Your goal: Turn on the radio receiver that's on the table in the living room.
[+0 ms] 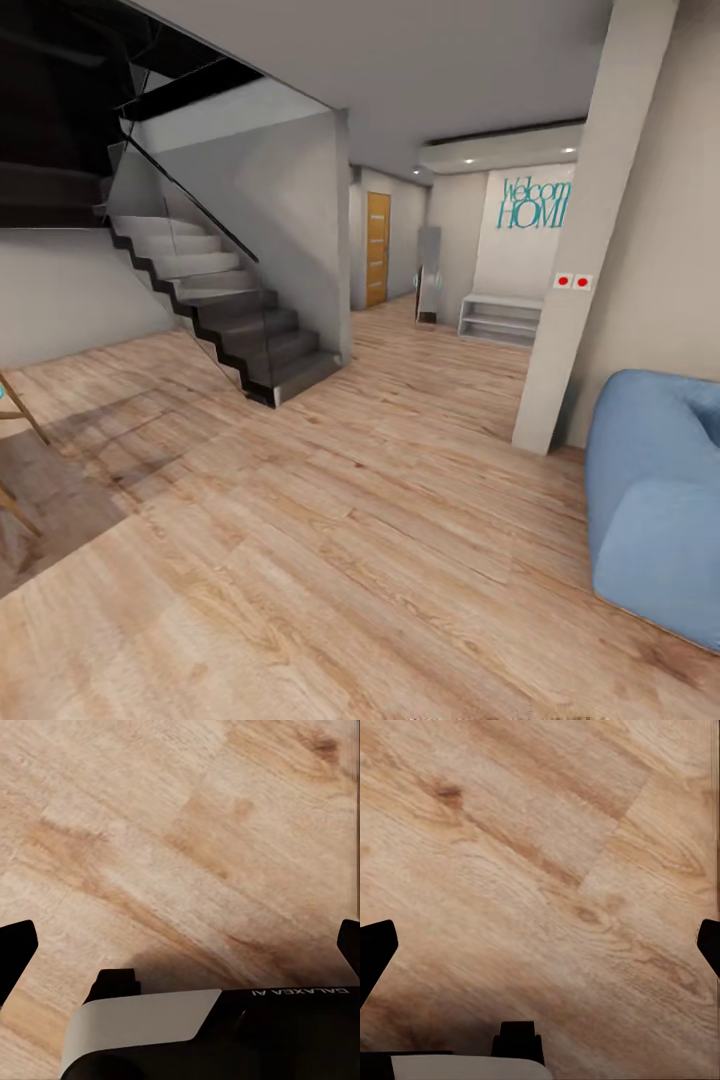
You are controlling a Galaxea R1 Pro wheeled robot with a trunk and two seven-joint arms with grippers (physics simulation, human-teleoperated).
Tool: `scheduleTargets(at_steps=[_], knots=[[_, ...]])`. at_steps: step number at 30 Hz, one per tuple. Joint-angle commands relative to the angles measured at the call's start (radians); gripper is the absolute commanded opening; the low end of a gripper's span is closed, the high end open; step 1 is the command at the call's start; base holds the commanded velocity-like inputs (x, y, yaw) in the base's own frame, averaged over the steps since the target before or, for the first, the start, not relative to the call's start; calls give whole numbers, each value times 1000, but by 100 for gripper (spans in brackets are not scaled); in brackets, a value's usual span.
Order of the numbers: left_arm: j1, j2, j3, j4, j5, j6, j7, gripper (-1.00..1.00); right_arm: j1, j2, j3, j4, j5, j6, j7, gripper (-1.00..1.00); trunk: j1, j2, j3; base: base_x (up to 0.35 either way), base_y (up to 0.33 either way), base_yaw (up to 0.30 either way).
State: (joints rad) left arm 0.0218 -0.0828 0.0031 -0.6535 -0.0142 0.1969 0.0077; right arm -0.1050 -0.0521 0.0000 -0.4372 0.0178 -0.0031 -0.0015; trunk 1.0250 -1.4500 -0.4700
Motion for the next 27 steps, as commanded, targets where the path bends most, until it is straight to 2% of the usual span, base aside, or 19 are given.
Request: scheduleTargets(at_steps=[1, 27], knots=[[0, 0, 0, 0, 0, 0, 0, 100, 0, 0, 0, 0, 0, 0, 0, 100, 0, 0, 0, 0, 0, -278], [0, 1, 0, 0, 0, -1, 0, 100, 0, 0, 0, 1, 0, 0, 0, 100, 0, 0, 0, 0, 0, -278]])
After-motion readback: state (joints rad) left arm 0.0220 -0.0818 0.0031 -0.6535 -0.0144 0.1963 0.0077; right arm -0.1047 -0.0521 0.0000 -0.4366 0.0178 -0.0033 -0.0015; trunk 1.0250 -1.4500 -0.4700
